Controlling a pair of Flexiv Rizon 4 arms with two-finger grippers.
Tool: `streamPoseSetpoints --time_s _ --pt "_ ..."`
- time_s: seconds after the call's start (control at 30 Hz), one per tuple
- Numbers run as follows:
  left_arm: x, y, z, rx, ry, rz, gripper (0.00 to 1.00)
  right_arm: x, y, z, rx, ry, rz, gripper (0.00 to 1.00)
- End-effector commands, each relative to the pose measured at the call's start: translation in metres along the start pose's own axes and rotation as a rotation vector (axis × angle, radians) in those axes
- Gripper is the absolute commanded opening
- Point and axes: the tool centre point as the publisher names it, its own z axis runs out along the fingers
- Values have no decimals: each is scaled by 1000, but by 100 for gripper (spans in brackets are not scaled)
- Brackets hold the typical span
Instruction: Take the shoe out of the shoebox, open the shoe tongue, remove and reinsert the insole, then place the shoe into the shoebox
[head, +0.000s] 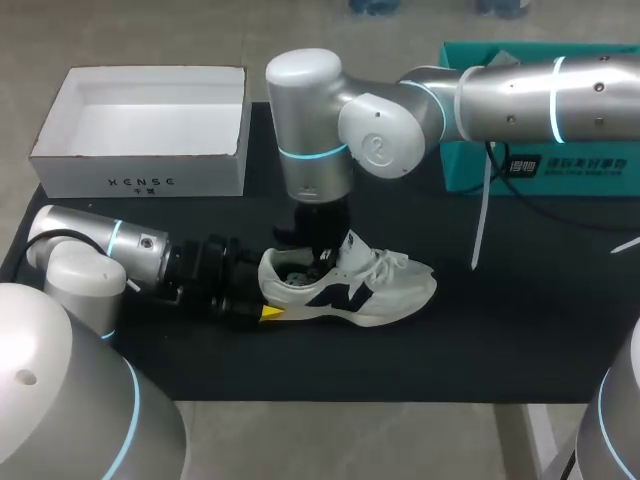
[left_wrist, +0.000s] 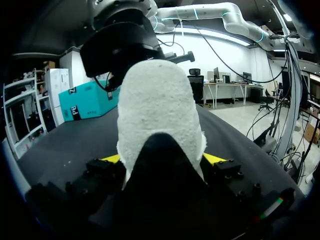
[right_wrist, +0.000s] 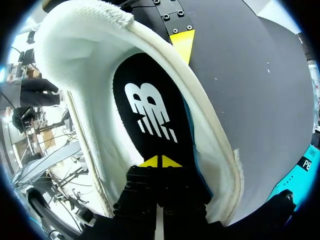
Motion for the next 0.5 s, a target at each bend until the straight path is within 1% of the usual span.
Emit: streamPoseSetpoints --time_s 0.03,0.27,0.5 --pt "2 1 0 -1 0 1 0 -4 -2 13 -17 -22 11 0" --pt "2 1 0 -1 0 1 0 -4 -10 -15 -37 -67 41 0" --pt "2 1 0 -1 0 1 0 -9 -18 -39 -48 -100 60 0"
